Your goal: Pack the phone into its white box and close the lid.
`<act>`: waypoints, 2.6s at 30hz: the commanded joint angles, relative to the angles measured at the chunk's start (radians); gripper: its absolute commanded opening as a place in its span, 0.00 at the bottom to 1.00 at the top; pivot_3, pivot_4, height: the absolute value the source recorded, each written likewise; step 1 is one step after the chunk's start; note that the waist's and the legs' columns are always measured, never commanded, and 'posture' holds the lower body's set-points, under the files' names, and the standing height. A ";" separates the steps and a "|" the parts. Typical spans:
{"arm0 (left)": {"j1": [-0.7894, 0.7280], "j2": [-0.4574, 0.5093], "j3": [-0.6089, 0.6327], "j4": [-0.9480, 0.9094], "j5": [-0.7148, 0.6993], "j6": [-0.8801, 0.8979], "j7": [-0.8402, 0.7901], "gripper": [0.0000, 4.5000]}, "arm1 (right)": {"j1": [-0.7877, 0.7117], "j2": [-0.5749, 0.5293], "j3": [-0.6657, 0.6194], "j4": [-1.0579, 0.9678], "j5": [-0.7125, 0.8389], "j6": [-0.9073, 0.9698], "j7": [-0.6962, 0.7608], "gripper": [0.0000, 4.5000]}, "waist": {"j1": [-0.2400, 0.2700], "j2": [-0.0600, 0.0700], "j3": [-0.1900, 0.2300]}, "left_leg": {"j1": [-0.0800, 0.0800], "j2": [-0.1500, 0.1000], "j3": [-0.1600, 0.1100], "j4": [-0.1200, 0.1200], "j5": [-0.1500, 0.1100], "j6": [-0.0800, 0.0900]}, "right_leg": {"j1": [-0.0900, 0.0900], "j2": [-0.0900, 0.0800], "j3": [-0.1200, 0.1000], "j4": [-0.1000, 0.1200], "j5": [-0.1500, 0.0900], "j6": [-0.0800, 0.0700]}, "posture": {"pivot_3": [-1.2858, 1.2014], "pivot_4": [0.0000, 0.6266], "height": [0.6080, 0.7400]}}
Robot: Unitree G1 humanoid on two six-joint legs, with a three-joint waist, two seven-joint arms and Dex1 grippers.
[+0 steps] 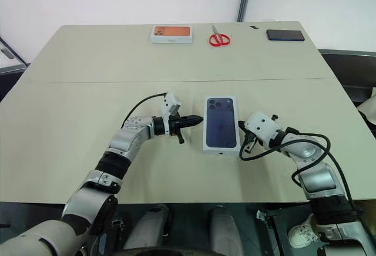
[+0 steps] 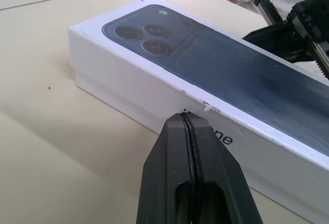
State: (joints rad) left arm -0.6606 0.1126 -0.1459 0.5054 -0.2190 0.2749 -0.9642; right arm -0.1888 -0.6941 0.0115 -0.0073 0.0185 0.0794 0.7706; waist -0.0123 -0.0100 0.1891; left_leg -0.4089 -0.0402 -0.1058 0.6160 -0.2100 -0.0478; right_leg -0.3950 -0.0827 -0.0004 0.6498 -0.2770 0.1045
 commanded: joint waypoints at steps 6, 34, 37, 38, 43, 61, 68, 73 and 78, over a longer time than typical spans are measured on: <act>-0.022 -0.024 -0.022 -0.019 0.004 -0.013 -0.013 0.00 | -0.023 -0.002 -0.012 0.009 0.002 -0.035 -0.007 0.01 | 0.000 0.000 0.000 | 0.000 0.000 0.000 0.000 0.000 0.000 | 0.000 0.000 0.000 0.000 0.000 0.000 | 0.52 0.24 1.00; -0.108 -0.078 0.093 0.007 -0.083 -0.038 0.055 0.00 | -0.101 0.028 -0.054 -0.003 0.145 -0.003 0.037 0.01 | 0.001 0.000 0.000 | 0.000 -0.001 -0.001 0.001 0.001 -0.001 | 0.002 -0.001 -0.001 0.000 0.000 0.000 | 0.52 0.24 1.00; -0.102 -0.089 0.061 0.021 -0.062 -0.041 0.036 0.00 | -0.063 0.016 -0.008 -0.022 0.115 -0.022 0.068 0.01 | 0.000 0.000 0.000 | 0.001 -0.001 0.000 0.001 0.001 -0.001 | 0.002 -0.001 -0.001 0.001 0.000 0.000 | 0.52 0.24 1.00; -0.097 -0.079 0.026 0.034 -0.033 -0.035 0.022 0.00 | -0.045 0.009 0.011 -0.029 0.107 -0.025 0.087 0.01 | -0.002 0.000 0.000 | 0.001 -0.001 0.000 0.001 0.001 -0.001 | 0.002 0.000 -0.001 0.001 0.000 0.000 | 0.52 0.24 1.00; -0.056 -0.036 -0.095 0.046 0.063 -0.056 -0.026 0.00 | -0.006 -0.011 0.068 -0.050 0.038 -0.027 0.089 0.01 | -0.006 0.000 -0.001 | 0.003 0.000 0.000 0.000 0.001 -0.001 | 0.003 0.000 0.000 0.001 0.000 0.000 | 0.52 0.24 1.00; -0.061 0.137 0.107 -0.081 -0.044 -0.044 -0.004 0.86 | -0.127 0.061 -0.080 -0.072 0.290 0.169 0.115 0.77 | -0.003 0.000 -0.001 | 0.002 0.000 0.000 0.001 0.001 -0.001 | 0.001 0.000 0.000 0.002 0.000 0.000 | 0.52 0.24 1.00; 0.032 0.277 0.184 -0.143 -0.071 -0.042 -0.009 1.00 | -0.172 0.033 -0.048 0.013 0.244 0.107 0.164 0.99 | -0.003 0.000 -0.001 | 0.002 0.000 0.000 0.001 0.001 -0.001 | 0.001 0.000 0.000 0.002 0.000 0.000 | 0.52 0.24 1.00; 0.128 0.355 0.242 -0.238 -0.091 -0.049 0.005 1.00 | -0.168 0.009 -0.082 0.041 0.265 0.083 0.192 0.99 | -0.003 0.000 -0.001 | 0.002 0.000 0.000 0.000 0.001 -0.001 | 0.001 0.000 0.000 0.002 0.000 0.000 | 0.52 0.24 1.00; 0.325 0.462 0.311 -0.385 -0.139 -0.022 -0.025 1.00 | -0.050 -0.049 -0.149 -0.049 0.328 0.115 0.242 0.99 | -0.003 0.000 -0.001 | 0.002 0.002 0.000 -0.001 0.001 -0.001 | 0.000 -0.001 0.001 0.002 0.000 0.000 | 0.52 0.24 1.00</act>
State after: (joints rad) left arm -0.3403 0.5565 0.1306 0.1792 -0.3310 0.2499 -0.9824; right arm -0.2441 -0.7301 -0.1005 -0.0029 0.3175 0.1942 0.9995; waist -0.0155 -0.0098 0.1882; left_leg -0.4071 -0.0380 -0.1063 0.6152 -0.2094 -0.0489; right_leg -0.3946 -0.0836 0.0004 0.6518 -0.2769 0.1041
